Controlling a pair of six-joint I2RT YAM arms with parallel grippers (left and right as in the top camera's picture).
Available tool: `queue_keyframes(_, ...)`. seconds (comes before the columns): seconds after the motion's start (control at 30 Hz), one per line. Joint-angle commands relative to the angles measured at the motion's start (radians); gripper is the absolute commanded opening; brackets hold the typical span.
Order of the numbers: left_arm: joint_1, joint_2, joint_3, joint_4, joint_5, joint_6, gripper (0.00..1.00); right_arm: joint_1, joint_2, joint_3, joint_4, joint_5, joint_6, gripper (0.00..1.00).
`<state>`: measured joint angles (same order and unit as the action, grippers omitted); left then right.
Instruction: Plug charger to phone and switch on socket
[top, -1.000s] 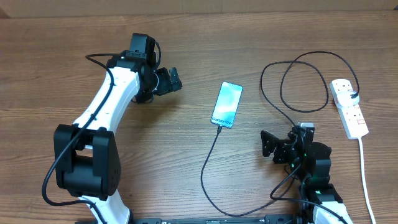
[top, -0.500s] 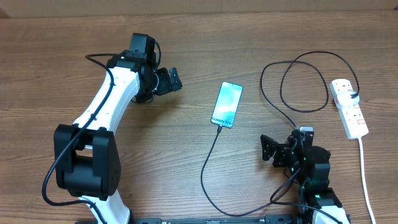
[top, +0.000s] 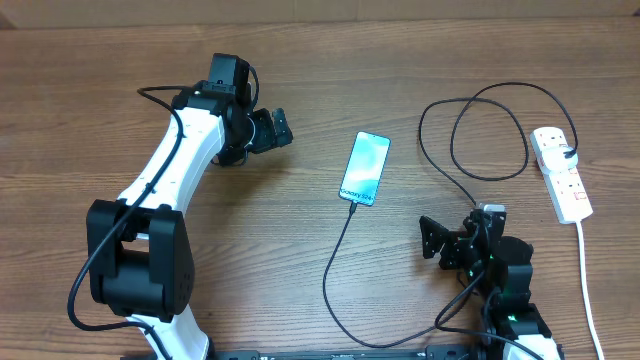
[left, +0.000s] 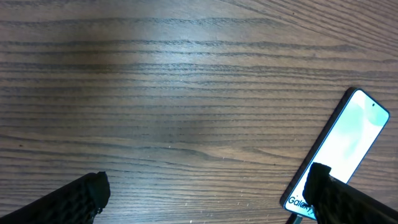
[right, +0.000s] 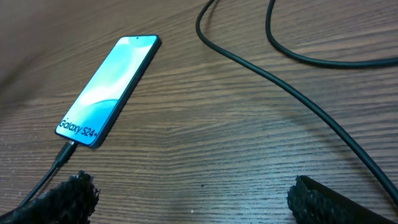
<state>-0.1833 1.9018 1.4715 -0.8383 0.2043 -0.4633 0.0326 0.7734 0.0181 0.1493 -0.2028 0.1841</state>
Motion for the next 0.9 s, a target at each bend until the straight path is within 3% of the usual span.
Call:
queue_keyframes(0.0, 0.0, -0.025, 0.001, 0.002, -0.009, 0.018, 1.0, 0.0, -0.06, -0.01, -0.032, 0.008, 0.001, 1.0)
queue_keyframes(0.27, 0.0, -0.025, 0.001, 0.002, -0.009, 0.018, 1.0, 0.0, -0.228, -0.01, -0.165, 0.029, 0.001, 1.0)
queue_keyframes(0.87, 0.0, -0.025, 0.001, 0.002, -0.009, 0.018, 1.0, 0.0, -0.369, -0.01, -0.219, 0.028, -0.002, 1.0)
